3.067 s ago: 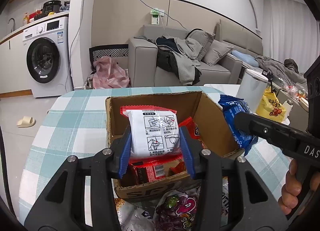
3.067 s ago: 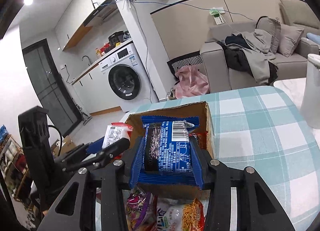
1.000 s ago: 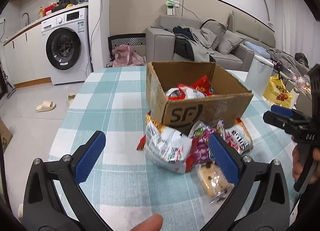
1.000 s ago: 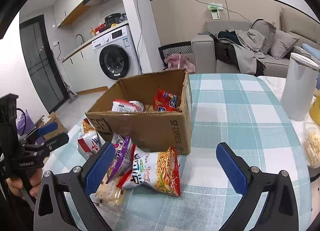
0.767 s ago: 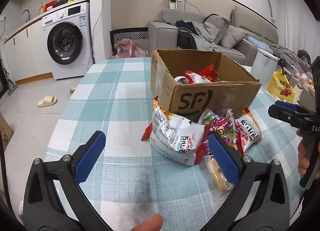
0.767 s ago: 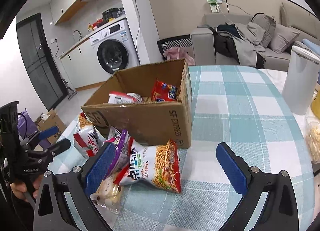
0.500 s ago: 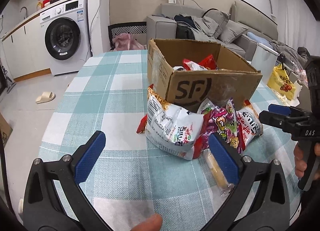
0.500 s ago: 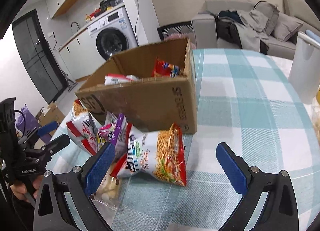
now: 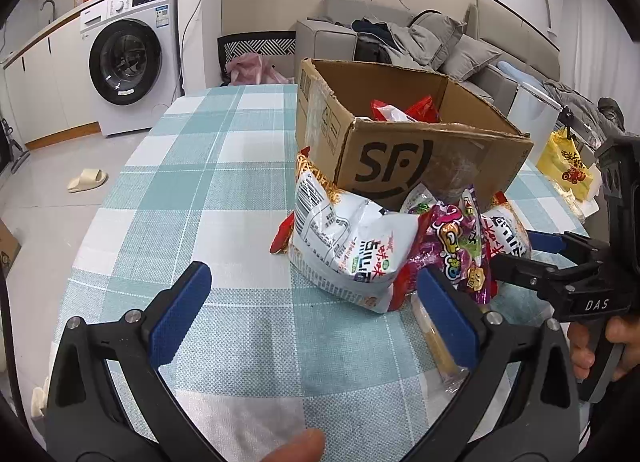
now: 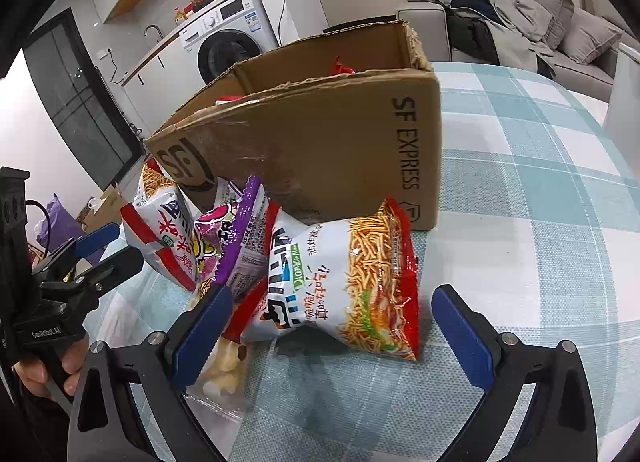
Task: Organize snacks
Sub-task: 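Reach the right tool to the red-white noodle snack bag and grasp it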
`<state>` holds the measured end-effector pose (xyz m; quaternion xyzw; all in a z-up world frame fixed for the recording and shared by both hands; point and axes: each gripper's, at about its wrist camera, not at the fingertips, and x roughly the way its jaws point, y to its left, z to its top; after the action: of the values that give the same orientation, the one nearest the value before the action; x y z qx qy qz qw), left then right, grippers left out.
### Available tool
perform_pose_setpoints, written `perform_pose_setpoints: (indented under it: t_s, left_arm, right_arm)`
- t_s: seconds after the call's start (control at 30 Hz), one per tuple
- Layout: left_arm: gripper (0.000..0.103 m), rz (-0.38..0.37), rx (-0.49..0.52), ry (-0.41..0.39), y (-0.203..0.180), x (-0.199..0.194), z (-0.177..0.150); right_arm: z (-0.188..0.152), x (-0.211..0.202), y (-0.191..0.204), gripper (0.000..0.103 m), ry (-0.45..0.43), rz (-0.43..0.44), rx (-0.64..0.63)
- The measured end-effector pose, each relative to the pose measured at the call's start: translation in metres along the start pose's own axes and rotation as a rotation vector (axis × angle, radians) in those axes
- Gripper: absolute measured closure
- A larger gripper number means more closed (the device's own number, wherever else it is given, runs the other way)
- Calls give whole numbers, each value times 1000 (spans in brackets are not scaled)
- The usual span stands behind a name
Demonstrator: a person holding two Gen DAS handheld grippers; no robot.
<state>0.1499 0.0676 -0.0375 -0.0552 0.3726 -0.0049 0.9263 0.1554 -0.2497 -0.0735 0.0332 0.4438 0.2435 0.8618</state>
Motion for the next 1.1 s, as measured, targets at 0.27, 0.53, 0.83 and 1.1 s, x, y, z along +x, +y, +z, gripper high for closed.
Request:
perform_pose_setpoints:
  t_s: [0.27,0.53,0.83,1.1]
  left_arm:
    - [1,-4,8,2,-3,2,-1]
    - [1,-5,0,2,0,4,-3]
    - [1,-10,-10,5,4,7,-3]
    - [1,-38,-31,16,0,14,-1]
  right_arm:
    - [-1,8,-1,10,-3,5,14]
    - [-2,1,-8,35,-10,42,33]
    - [-4,-12,-14,46,-23,95,79]
    - [-1,-25,-10,46,-47,96,61]
